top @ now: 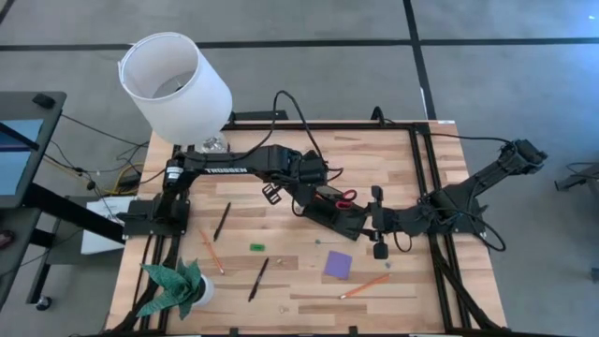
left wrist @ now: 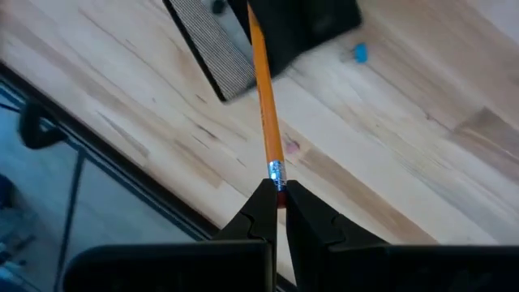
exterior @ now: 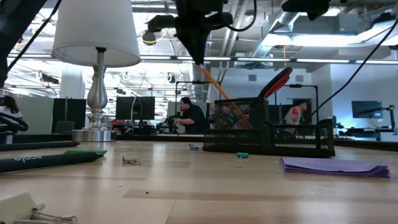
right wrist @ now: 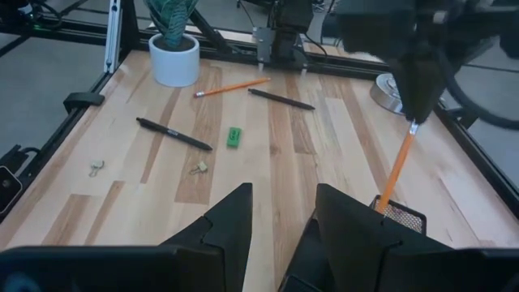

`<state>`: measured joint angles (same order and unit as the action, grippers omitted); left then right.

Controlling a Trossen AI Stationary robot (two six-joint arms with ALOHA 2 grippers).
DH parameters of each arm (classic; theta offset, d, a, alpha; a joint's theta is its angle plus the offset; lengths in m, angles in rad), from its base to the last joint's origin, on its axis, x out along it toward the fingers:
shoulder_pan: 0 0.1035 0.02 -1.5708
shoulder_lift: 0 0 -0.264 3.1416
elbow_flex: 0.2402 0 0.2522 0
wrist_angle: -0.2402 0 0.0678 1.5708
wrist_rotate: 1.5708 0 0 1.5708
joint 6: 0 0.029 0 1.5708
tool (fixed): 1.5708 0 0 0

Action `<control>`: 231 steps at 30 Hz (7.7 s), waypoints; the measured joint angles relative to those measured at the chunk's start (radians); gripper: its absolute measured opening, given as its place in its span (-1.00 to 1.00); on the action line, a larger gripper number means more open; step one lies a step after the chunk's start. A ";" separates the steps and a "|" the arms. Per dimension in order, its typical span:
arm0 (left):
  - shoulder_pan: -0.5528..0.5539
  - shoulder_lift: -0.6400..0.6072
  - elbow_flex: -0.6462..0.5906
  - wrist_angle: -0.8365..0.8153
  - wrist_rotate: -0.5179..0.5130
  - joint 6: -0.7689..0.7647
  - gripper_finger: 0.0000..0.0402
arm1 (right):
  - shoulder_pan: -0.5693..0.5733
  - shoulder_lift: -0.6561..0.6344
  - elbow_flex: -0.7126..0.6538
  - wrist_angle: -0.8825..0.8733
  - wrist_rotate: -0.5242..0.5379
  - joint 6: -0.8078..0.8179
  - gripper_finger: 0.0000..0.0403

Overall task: Pick and place office supplies into organizer
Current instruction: Put the orange pencil into the black desk organizer, then put the top black pen into the black desk organizer

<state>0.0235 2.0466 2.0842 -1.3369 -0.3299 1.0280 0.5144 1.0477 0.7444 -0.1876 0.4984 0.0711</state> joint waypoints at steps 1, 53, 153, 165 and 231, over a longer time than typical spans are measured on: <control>0.001 0.001 -0.002 0.009 -0.001 0.003 -1.00 | 0.000 0.000 0.000 0.000 0.000 0.000 -0.33; -0.049 0.093 0.276 -0.230 -0.287 -0.594 -0.60 | 0.023 0.000 0.000 -0.022 -0.003 0.018 -0.37; -0.753 -0.828 -1.302 0.113 -0.367 -2.717 -0.60 | 0.020 0.348 0.033 0.458 -0.134 0.139 -0.33; -0.645 -1.000 -1.144 -0.120 -0.283 -2.631 -0.60 | 0.020 0.348 0.033 0.458 -0.134 0.139 -0.33; -0.351 -0.790 -1.716 0.841 -0.233 -2.283 -0.03 | 0.020 0.348 0.032 0.458 -0.134 0.139 -0.33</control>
<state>-0.3275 1.2570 0.3678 -0.4955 -0.5629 -1.2554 0.5343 1.3956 0.7769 0.2699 0.3641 0.2104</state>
